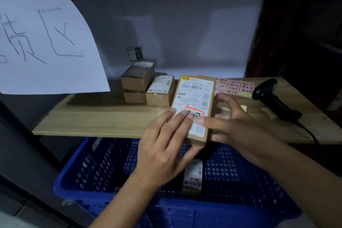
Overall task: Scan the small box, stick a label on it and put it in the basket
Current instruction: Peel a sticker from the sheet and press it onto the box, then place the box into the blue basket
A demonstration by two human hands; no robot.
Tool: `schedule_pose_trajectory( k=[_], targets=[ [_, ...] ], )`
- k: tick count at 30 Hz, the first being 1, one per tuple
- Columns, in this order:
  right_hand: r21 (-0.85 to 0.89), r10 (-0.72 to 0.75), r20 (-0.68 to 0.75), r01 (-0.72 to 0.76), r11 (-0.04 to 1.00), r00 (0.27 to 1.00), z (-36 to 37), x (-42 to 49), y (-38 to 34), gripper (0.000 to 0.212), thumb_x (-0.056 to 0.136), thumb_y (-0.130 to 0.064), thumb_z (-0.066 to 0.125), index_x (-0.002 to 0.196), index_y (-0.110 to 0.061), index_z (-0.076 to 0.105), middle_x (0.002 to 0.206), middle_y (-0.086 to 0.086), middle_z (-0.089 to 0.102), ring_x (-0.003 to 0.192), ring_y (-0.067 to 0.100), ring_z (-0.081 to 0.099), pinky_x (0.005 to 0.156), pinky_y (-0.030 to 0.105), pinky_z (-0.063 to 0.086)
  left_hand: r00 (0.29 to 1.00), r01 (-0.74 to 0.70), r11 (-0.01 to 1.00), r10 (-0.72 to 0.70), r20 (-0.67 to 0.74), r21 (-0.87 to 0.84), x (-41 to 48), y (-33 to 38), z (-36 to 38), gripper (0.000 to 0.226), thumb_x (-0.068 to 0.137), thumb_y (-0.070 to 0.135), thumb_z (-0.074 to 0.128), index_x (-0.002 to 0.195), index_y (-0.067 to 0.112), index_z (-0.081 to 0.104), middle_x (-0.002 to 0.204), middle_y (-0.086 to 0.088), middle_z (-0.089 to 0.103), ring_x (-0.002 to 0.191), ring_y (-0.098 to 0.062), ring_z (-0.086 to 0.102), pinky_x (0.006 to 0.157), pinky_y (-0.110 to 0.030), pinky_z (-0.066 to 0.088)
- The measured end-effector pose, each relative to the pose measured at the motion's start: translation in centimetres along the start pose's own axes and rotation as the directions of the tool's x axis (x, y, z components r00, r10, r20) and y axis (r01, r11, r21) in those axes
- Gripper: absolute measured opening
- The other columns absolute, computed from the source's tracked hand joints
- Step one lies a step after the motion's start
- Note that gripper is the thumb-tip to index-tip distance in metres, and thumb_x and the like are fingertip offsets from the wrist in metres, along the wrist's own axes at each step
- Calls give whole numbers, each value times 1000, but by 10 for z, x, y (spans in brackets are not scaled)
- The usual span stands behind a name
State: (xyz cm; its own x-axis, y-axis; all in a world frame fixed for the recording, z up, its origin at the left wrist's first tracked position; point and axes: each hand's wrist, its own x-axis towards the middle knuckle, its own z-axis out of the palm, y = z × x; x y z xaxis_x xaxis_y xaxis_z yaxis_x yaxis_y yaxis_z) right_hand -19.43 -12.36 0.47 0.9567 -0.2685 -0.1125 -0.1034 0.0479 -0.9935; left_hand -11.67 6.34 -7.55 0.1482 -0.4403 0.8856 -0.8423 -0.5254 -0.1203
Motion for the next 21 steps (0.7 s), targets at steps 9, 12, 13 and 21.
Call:
schedule_pose_trajectory(
  k=[9,12,13,21],
  targets=[
    [-323,134,19,-121,939,991,-35,-62,61,90,53,-57,90,135,-51,53,120,-2,70,99,12,77,86,40,66,959,165,843,-17,281,-511,-60,26,-66,70,76,48,96,127,7,73,136,-8,71,130,-28,68,109,-40,56],
    [-522,163,18,-130,843,986,-43,-52,78,69,70,-61,82,132,-48,56,125,-11,65,104,4,70,89,26,57,794,487,712,-119,596,-506,-66,15,-54,75,74,56,95,136,27,66,143,16,65,136,-8,61,113,-26,49],
    [-565,165,1,-135,814,986,-44,-48,81,67,75,-60,79,136,-46,54,129,-13,61,109,1,65,87,22,53,699,588,677,-149,700,-442,-65,11,-46,73,72,59,94,133,36,64,140,23,63,133,0,60,110,-22,50],
    [-336,-112,-131,62,940,985,-63,-52,49,26,81,-32,75,105,-24,80,101,5,82,93,16,78,91,36,61,344,513,844,-34,938,-157,-61,-16,81,56,76,26,94,121,24,61,123,-4,57,119,-23,58,96,-29,52]
  ],
)
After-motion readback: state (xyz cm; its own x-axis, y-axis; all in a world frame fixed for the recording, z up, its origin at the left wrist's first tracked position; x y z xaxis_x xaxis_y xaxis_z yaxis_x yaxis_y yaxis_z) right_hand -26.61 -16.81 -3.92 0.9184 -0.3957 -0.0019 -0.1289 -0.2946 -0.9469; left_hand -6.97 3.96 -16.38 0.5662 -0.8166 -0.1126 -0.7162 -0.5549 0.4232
